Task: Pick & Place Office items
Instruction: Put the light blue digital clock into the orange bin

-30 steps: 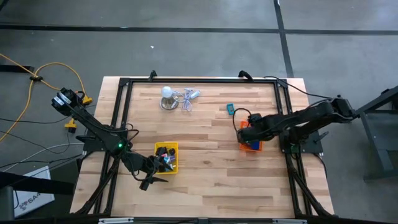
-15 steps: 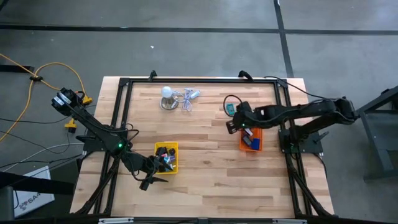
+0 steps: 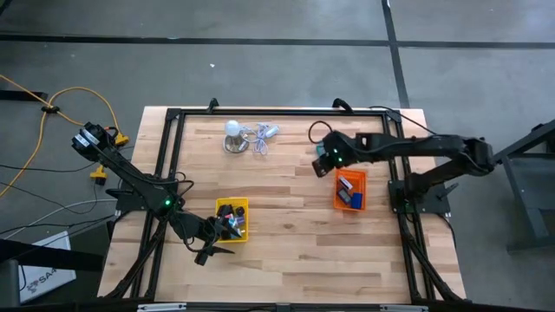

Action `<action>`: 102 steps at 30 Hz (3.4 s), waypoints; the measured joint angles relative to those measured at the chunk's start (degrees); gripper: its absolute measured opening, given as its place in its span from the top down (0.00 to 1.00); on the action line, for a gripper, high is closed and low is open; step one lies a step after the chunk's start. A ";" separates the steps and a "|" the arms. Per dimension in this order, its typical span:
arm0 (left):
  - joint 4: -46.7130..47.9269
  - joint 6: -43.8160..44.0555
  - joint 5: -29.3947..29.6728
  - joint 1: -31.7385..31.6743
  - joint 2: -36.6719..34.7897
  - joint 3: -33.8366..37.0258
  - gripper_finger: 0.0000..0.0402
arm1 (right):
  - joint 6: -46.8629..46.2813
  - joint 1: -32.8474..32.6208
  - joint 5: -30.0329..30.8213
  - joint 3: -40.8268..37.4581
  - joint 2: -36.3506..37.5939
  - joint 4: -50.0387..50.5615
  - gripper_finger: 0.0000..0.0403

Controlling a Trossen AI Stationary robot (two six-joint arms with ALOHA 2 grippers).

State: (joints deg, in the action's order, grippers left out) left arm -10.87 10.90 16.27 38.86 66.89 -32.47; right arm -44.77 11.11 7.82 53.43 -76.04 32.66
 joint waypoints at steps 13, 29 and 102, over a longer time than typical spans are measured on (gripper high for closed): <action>0.00 0.00 0.00 -0.01 0.00 0.00 0.43 | 4.53 13.29 -6.97 0.00 -9.58 -7.63 0.73; 0.00 0.00 0.00 0.00 0.00 0.00 0.43 | 10.81 6.47 10.72 20.44 -10.40 13.24 0.73; -0.11 0.00 0.00 -0.01 -0.02 0.00 0.43 | -3.46 9.51 6.74 15.19 -28.34 15.17 0.48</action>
State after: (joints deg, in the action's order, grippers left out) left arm -10.98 10.90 16.27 38.85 66.87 -32.47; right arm -48.23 20.62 14.57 68.62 -104.38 47.83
